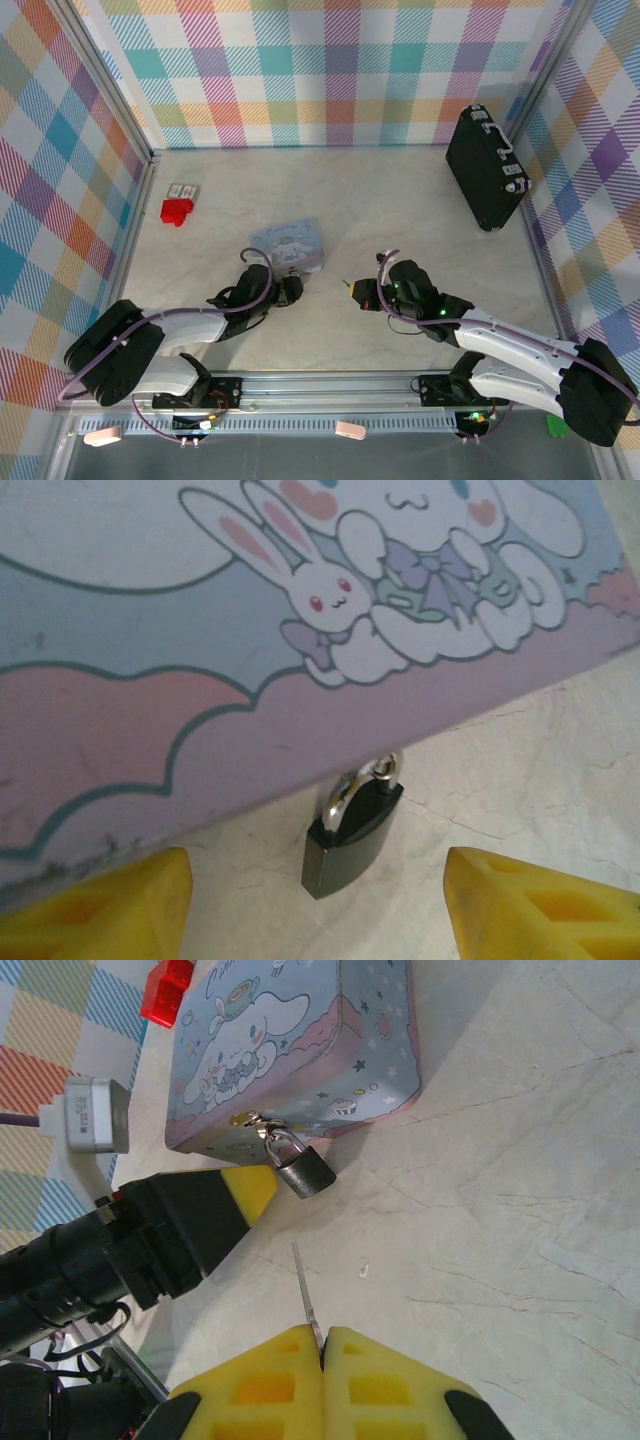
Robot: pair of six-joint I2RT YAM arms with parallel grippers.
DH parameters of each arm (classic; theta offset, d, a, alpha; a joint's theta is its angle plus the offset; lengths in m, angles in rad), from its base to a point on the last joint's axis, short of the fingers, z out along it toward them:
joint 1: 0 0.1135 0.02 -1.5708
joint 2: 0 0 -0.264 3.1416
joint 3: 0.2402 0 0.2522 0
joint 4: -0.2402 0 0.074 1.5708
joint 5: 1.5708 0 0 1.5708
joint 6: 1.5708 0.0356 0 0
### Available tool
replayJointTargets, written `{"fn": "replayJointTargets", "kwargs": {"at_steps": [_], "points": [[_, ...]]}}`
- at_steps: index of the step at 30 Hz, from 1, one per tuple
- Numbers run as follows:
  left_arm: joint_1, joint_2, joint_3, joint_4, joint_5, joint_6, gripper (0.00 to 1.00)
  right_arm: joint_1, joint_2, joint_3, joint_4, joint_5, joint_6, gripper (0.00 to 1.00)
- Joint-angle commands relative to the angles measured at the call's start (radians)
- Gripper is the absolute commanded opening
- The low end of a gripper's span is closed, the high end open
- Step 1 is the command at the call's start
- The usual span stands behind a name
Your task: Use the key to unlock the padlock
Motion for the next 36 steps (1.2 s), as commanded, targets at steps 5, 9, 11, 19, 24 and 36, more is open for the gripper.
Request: {"fn": "replayJointTargets", "kwargs": {"at_steps": [5, 9, 11, 19, 24, 36], "points": [[-0.011, 0.09, 0.038, 0.102, -0.028, -0.03, 0.59, 0.0, -0.003, -0.003, 0.042, -0.017, 0.006, 0.0], [-0.01, 0.115, 0.048, 0.125, -0.021, -0.032, 0.53, 0.0, -0.005, -0.012, 0.053, -0.019, 0.013, 0.0], [-0.01, 0.132, 0.058, 0.128, -0.014, -0.03, 0.51, 0.0, -0.006, -0.014, 0.053, -0.018, 0.013, 0.0], [-0.013, 0.161, 0.065, 0.161, 0.001, -0.025, 0.46, -0.001, -0.014, -0.02, 0.052, -0.016, 0.014, 0.0], [-0.012, 0.158, 0.053, 0.179, 0.0, -0.027, 0.42, 0.0, -0.015, -0.022, 0.053, -0.017, 0.016, 0.0], [-0.013, 0.148, 0.049, 0.16, 0.009, -0.015, 0.32, 0.0, 0.01, -0.014, 0.063, -0.027, 0.028, 0.0]]}}
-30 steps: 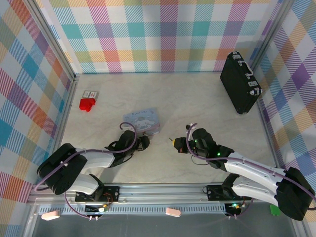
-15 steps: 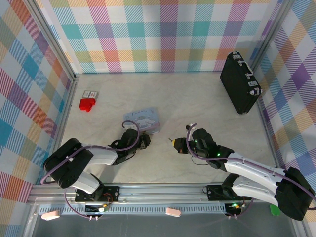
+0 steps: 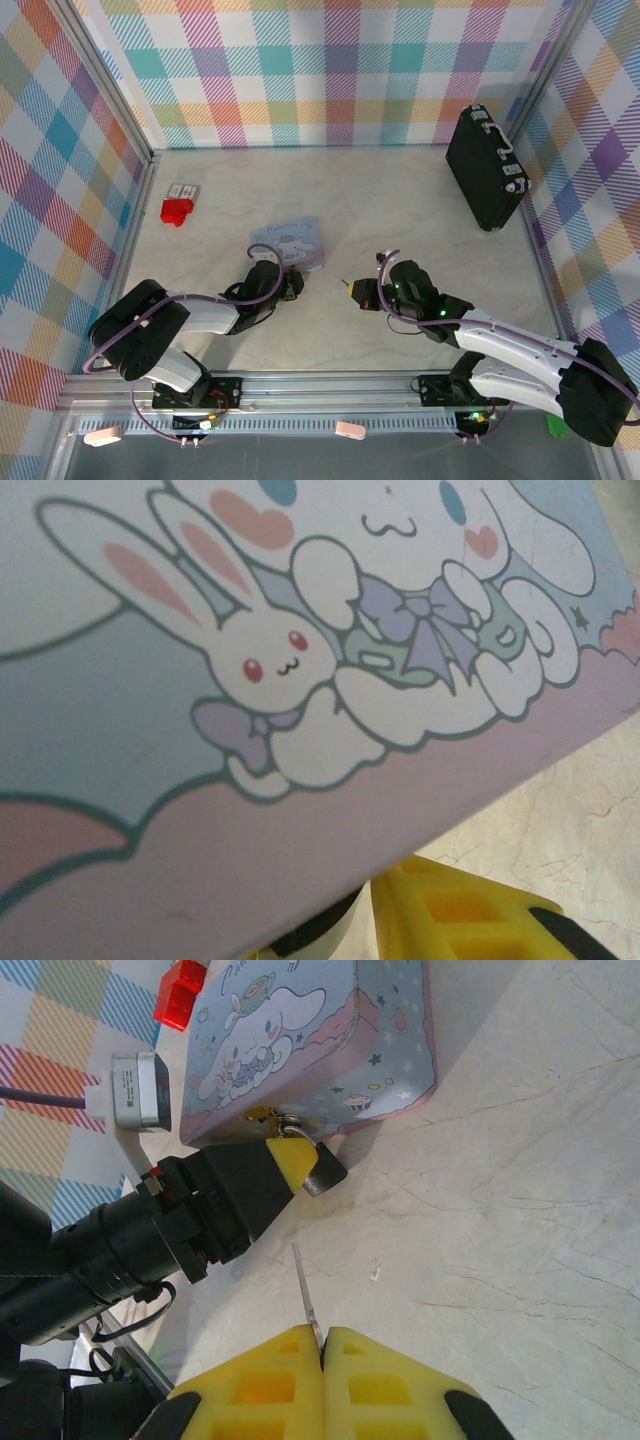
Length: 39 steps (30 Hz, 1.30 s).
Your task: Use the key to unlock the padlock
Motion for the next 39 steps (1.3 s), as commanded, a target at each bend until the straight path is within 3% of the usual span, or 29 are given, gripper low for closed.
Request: {"fn": "replayJointTargets", "kwargs": {"at_steps": [1, 25, 39], "points": [[-0.011, -0.007, 0.01, 0.003, 0.012, 0.01, 0.31, 0.0, 0.015, -0.003, 0.032, -0.017, 0.02, 0.0], [-0.01, -0.098, 0.073, -0.253, 0.004, 0.075, 0.11, 0.023, 0.199, 0.013, 0.132, -0.054, 0.132, 0.0], [-0.011, -0.146, 0.105, -0.32, 0.094, -0.076, 0.05, 0.013, 0.269, 0.013, 0.182, -0.112, 0.168, 0.0]]}}
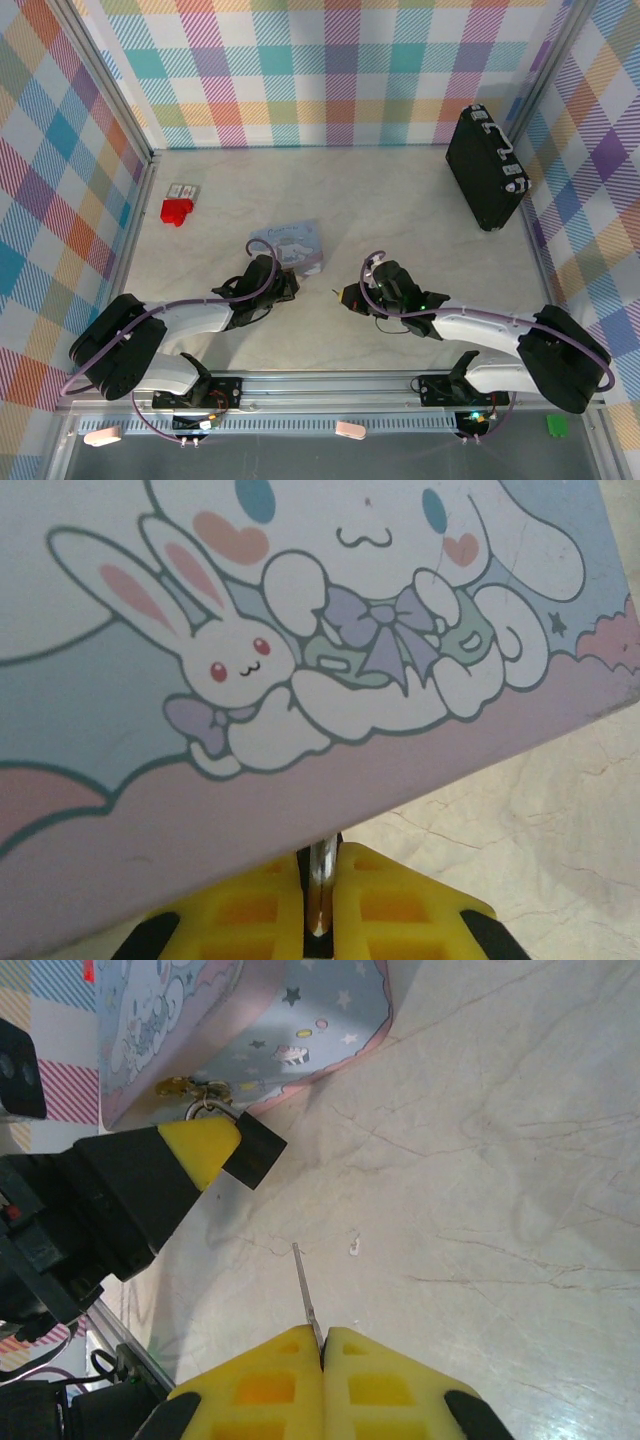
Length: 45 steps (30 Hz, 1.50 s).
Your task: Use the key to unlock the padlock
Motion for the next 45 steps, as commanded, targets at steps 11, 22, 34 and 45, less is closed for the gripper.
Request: {"fn": "replayJointTargets", "kwargs": {"at_steps": [11, 22, 34, 45], "points": [[-0.011, -0.01, 0.079, -0.06, 0.11, -0.137, 0.05, -0.062, 0.139, -0.019, 0.226, -0.173, 0.134, 0.0], [-0.011, 0.034, 0.146, -0.105, 0.183, -0.133, 0.05, -0.157, 0.185, -0.058, 0.331, -0.275, 0.198, 0.0], [-0.01, 0.084, 0.176, -0.106, 0.206, -0.148, 0.04, -0.158, 0.404, -0.073, 0.623, -0.333, 0.305, 0.0], [-0.003, 0.101, 0.194, -0.105, 0.23, -0.176, 0.04, -0.1, 0.524, -0.045, 0.764, -0.307, 0.372, 0.0]]}}
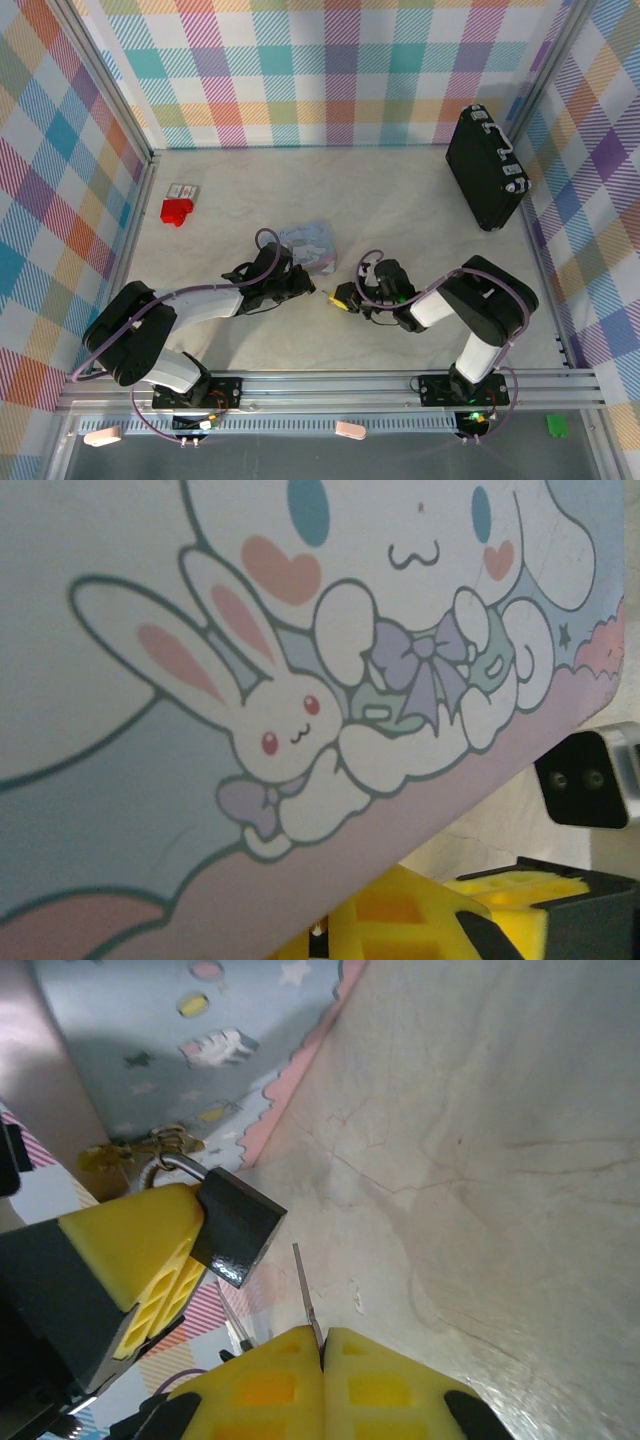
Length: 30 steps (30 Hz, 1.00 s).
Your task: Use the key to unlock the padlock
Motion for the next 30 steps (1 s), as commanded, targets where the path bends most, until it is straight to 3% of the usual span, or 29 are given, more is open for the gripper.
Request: {"fn": "replayJointTargets", "kwargs": {"at_steps": [1, 10, 30], "points": [[0.0, 0.004, 0.046, 0.006, 0.039, -0.017, 0.04, 0.039, 0.053, 0.017, 0.123, 0.013, 0.057, 0.0], [0.035, -0.023, 0.042, -0.032, 0.039, -0.016, 0.03, 0.059, 0.258, -0.048, 0.481, 0.086, 0.198, 0.0], [0.085, -0.034, 0.018, -0.031, 0.065, -0.103, 0.01, 0.095, 0.267, -0.043, 0.486, 0.12, 0.214, 0.0]]}}
